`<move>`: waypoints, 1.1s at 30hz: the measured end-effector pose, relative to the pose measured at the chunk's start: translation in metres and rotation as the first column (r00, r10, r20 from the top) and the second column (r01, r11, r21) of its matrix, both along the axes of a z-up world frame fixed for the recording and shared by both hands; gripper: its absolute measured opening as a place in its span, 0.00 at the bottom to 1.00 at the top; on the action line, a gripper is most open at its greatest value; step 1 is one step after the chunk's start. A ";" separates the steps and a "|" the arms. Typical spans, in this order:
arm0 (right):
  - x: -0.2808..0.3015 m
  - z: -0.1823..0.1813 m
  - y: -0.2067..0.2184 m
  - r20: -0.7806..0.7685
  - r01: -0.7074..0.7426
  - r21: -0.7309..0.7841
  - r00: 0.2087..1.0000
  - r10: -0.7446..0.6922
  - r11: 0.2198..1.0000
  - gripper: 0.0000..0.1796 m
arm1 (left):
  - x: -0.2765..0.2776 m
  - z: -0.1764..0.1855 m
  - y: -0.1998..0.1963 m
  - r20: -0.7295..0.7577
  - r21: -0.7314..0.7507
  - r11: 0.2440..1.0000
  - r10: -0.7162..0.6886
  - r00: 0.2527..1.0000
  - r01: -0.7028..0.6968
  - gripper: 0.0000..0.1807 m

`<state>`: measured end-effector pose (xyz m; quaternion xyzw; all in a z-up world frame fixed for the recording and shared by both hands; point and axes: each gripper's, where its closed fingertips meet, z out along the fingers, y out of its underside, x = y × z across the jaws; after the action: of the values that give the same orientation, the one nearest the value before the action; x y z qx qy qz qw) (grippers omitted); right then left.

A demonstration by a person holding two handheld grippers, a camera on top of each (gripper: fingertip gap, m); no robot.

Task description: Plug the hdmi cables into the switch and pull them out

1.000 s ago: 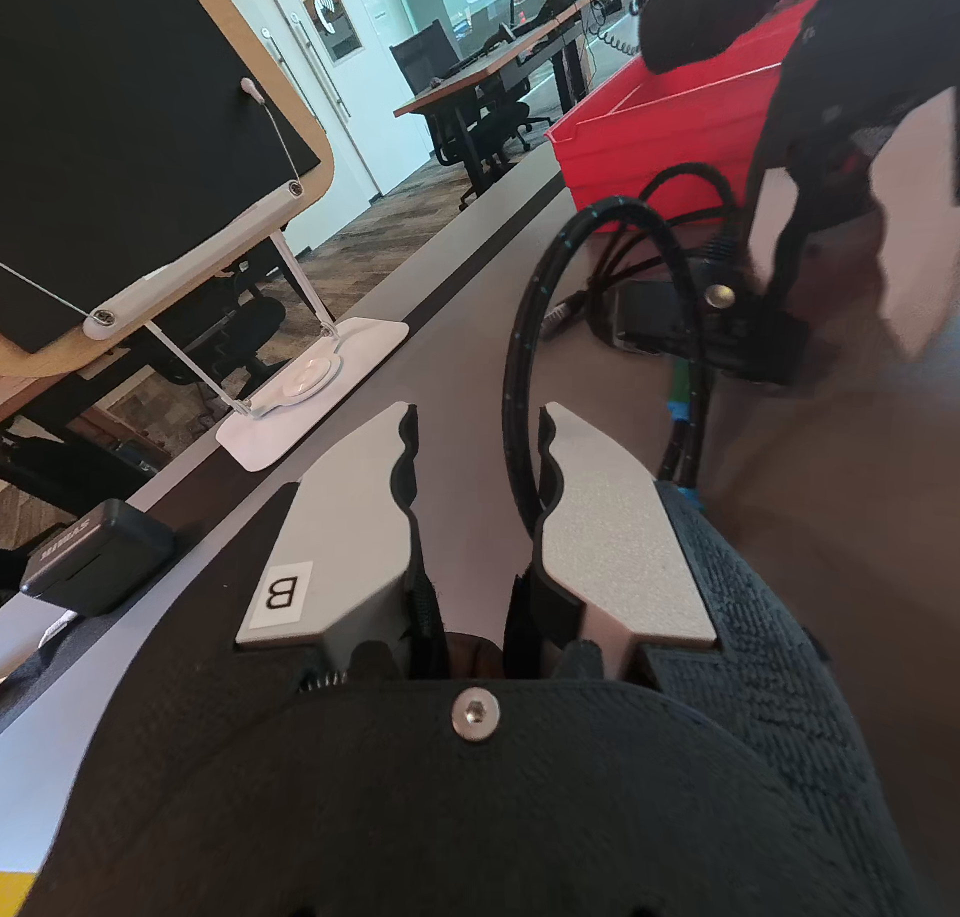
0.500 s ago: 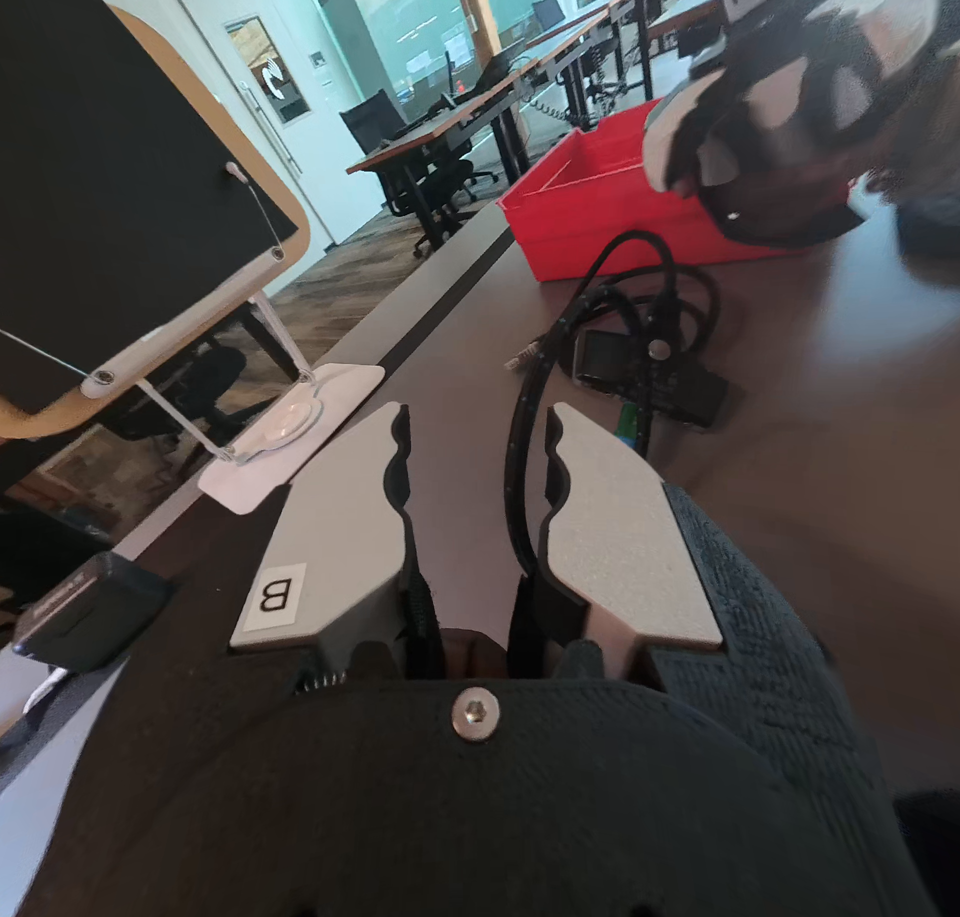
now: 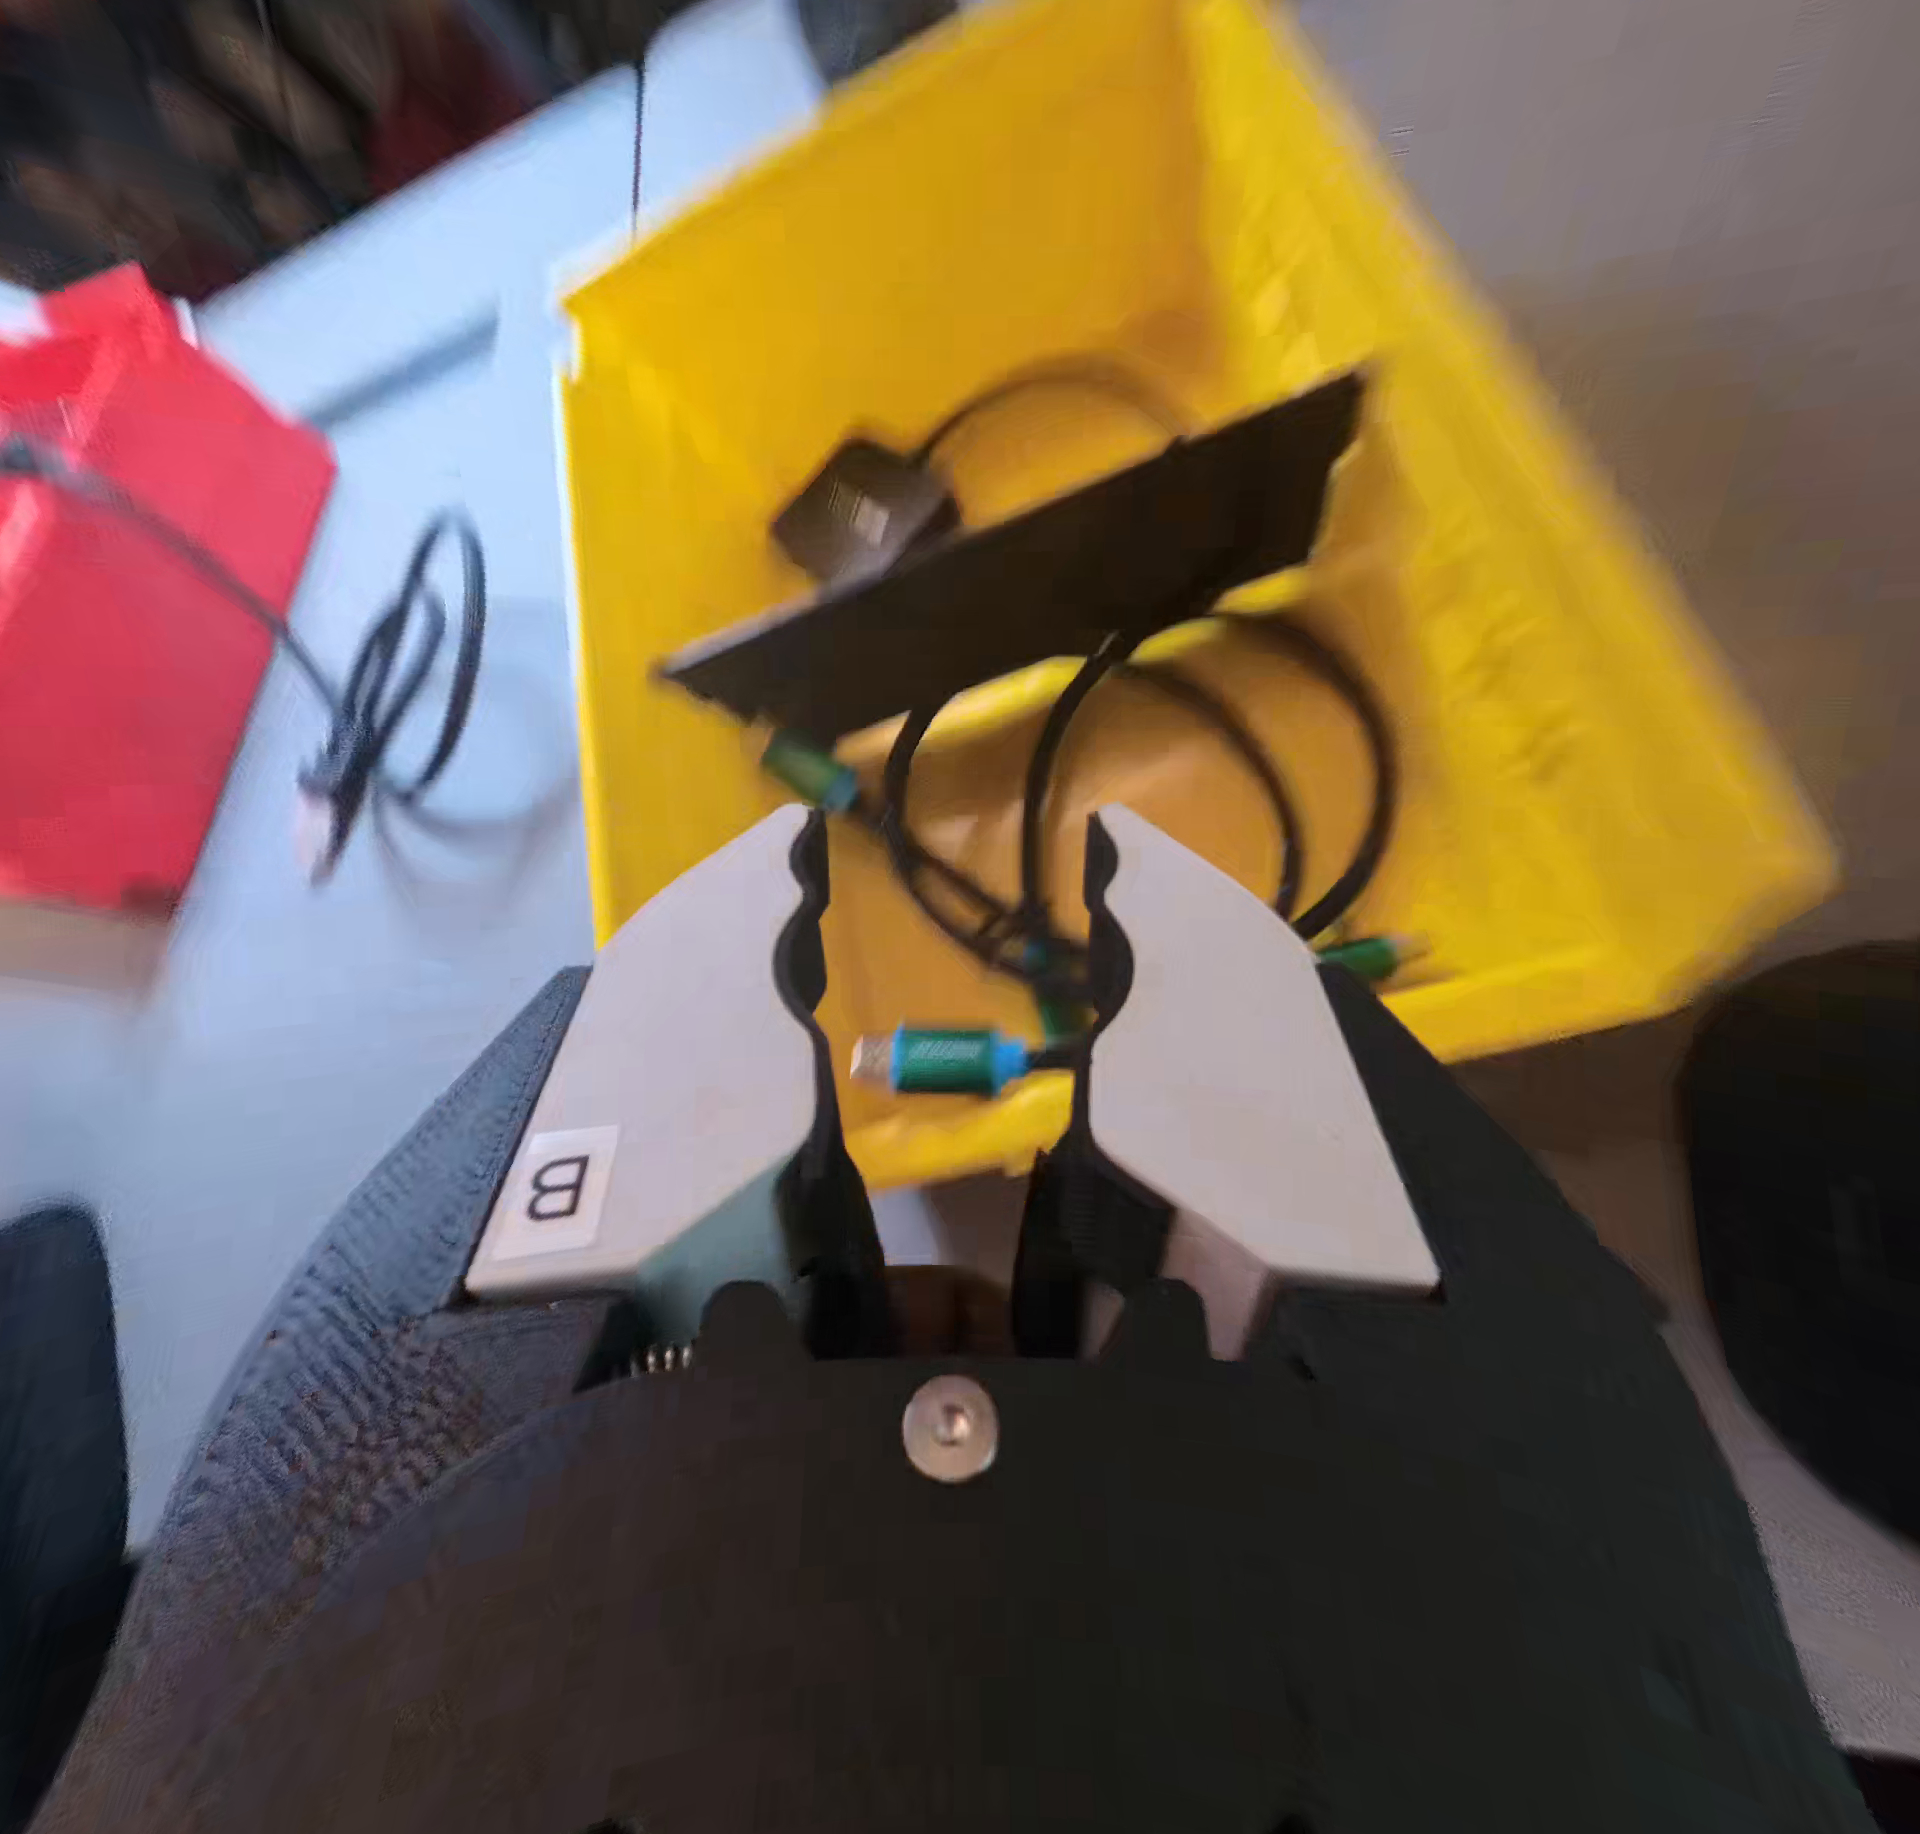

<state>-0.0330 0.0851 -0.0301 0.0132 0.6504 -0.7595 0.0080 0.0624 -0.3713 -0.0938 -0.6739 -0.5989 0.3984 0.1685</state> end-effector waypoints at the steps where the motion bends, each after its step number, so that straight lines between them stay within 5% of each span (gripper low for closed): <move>1: 0.001 -0.001 -0.001 -0.014 0.003 0.008 1.000 -0.003 1.000 0.36 | 0.005 -0.012 -0.015 0.055 0.016 0.999 0.041 0.998 -0.042 0.24; 10: 0.003 -0.002 -0.003 -0.063 0.031 0.018 0.998 -0.029 0.999 0.33 | -0.011 -0.083 -0.044 0.343 0.147 0.979 0.087 0.935 -0.144 0.17; 14: 0.000 -0.003 -0.002 -0.065 0.046 0.028 0.997 -0.044 0.999 0.32 | -0.016 -0.088 -0.039 0.333 0.171 0.976 0.072 0.940 -0.136 0.10; 26: 0.002 -0.009 -0.008 -0.127 0.081 0.079 0.989 -0.071 0.994 0.31 | -0.027 0.007 -0.019 -0.035 0.031 0.998 0.050 0.998 -0.049 0.03; 33: 0.005 -0.009 -0.011 -0.124 0.065 0.050 0.991 -0.058 0.997 0.30 | -0.024 0.092 0.015 -0.340 -0.157 0.988 -0.045 0.939 -0.009 0.03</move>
<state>-0.0284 0.0737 -0.0391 -0.0132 0.6690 -0.7411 -0.0555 0.0381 -0.3565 -0.0022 -0.6110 -0.5213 0.5535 0.2204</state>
